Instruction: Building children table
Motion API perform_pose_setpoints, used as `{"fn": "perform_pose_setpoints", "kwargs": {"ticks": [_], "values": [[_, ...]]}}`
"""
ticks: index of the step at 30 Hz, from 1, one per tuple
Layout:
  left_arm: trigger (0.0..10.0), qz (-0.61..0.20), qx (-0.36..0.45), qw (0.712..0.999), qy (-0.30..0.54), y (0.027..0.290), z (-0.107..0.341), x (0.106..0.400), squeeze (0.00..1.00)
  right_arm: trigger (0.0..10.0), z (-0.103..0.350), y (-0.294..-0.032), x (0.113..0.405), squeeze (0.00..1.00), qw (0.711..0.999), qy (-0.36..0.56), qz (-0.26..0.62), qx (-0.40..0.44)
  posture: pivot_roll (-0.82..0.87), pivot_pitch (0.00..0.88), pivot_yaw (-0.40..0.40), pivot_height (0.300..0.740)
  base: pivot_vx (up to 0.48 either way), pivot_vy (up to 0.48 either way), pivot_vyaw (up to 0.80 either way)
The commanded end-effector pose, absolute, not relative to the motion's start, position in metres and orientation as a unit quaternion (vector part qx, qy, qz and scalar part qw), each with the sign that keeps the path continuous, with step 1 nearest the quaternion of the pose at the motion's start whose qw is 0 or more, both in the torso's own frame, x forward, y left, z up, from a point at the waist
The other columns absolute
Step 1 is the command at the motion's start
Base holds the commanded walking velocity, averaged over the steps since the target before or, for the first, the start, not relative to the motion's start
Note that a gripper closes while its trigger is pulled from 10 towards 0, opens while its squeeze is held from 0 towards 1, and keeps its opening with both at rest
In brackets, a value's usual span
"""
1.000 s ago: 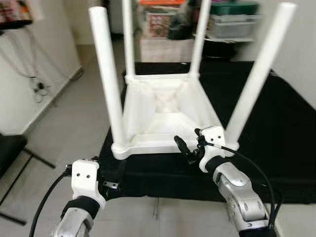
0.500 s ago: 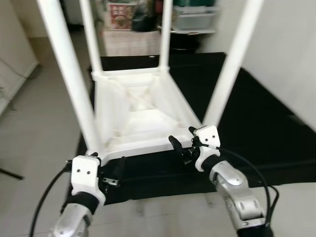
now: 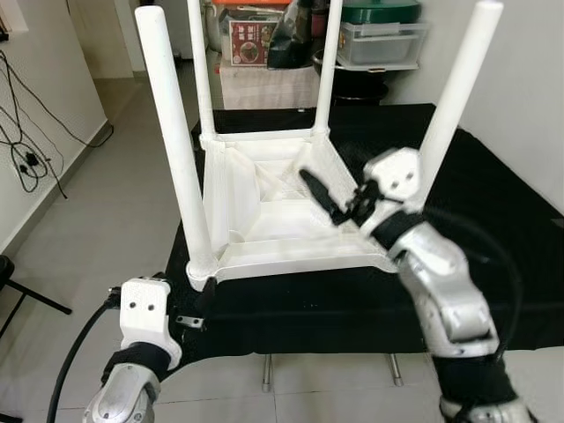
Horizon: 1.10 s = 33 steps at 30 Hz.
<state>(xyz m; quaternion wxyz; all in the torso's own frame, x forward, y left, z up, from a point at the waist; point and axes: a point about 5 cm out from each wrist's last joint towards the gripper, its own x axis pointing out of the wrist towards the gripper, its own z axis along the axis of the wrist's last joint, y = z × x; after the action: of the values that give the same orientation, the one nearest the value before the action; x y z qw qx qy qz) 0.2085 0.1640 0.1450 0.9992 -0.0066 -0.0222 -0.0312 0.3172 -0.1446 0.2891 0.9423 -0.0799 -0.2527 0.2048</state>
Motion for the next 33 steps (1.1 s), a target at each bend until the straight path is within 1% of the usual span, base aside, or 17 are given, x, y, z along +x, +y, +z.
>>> {"fn": "perform_pose_setpoints", "kwargs": {"ticks": [1,2,3,4,7,8,10,16,22,28,30,31,33], "values": [[10.0,-0.033,-0.003,0.999,-0.015,0.165,0.143,0.208,0.00,10.0,0.290,-0.147,0.316,0.00,0.943,-0.256,0.198,-0.071,0.01,0.030,-0.004,0.740,0.000,0.000,0.00],[10.0,-0.038,-0.002,0.999,-0.015,0.164,0.143,0.208,0.00,10.0,0.311,-0.164,0.321,0.00,0.943,-0.283,0.146,-0.099,0.01,0.032,-0.009,0.740,0.000,0.000,0.00],[10.0,-0.039,-0.001,0.999,-0.016,0.164,0.144,0.208,0.00,10.0,0.318,-0.173,0.322,0.00,0.943,-0.290,0.121,-0.110,0.01,0.032,-0.009,0.740,0.000,0.000,0.00],[10.0,-0.039,-0.001,0.999,-0.016,0.164,0.144,0.208,0.00,10.0,0.318,-0.173,0.322,0.00,0.943,-0.290,0.121,-0.110,0.01,0.032,-0.009,0.740,0.000,0.000,0.00],[10.0,-0.038,0.001,0.999,-0.016,0.165,0.144,0.208,0.00,10.0,0.332,-0.194,0.323,0.00,0.942,-0.305,0.066,-0.127,0.01,0.035,-0.010,0.740,0.000,0.000,0.00],[10.0,-0.038,0.001,0.999,-0.016,0.165,0.144,0.208,0.00,10.0,0.332,-0.194,0.323,0.00,0.942,-0.305,0.066,-0.127,0.01,0.035,-0.010,0.740,0.000,0.000,0.00],[10.0,-0.038,0.003,0.999,-0.017,0.166,0.144,0.208,0.00,10.0,0.338,-0.204,0.323,0.00,0.941,-0.311,0.037,-0.130,0.01,0.035,-0.010,0.740,0.000,0.000,0.00],[10.0,-0.038,0.005,0.999,-0.019,0.166,0.145,0.208,0.00,10.0,0.337,-0.213,0.325,0.00,0.948,-0.293,0.013,-0.125,0.02,0.039,-0.013,0.740,0.000,0.000,0.00],[10.0,-0.036,0.006,0.999,-0.020,0.168,0.146,0.207,0.00,10.0,0.336,-0.216,0.328,0.00,0.949,-0.293,0.007,-0.117,0.02,0.040,-0.010,0.740,0.000,0.000,0.00],[10.0,-0.036,0.007,0.999,-0.019,0.168,0.146,0.207,0.00,10.0,0.349,-0.221,0.327,0.00,0.943,-0.317,0.006,-0.100,0.02,0.042,-0.011,0.740,0.000,0.000,0.00],[10.0,-0.036,0.008,0.999,-0.018,0.169,0.146,0.206,0.00,10.0,0.366,-0.229,0.322,0.00,0.934,-0.347,0.002,-0.088,0.02,0.043,-0.006,0.740,0.000,0.000,0.00],[10.0,-0.036,0.008,0.999,-0.018,0.169,0.146,0.206,0.00,10.0,0.366,-0.229,0.322,0.00,0.934,-0.347,0.002,-0.088,0.02,0.043,-0.006,0.740,0.000,0.000,0.00],[10.0,-0.037,0.008,0.999,-0.017,0.169,0.146,0.206,0.00,10.0,0.378,-0.234,0.318,0.00,0.925,-0.371,-0.003,-0.086,0.02,0.044,-0.006,0.740,0.000,0.000,0.00]]}}
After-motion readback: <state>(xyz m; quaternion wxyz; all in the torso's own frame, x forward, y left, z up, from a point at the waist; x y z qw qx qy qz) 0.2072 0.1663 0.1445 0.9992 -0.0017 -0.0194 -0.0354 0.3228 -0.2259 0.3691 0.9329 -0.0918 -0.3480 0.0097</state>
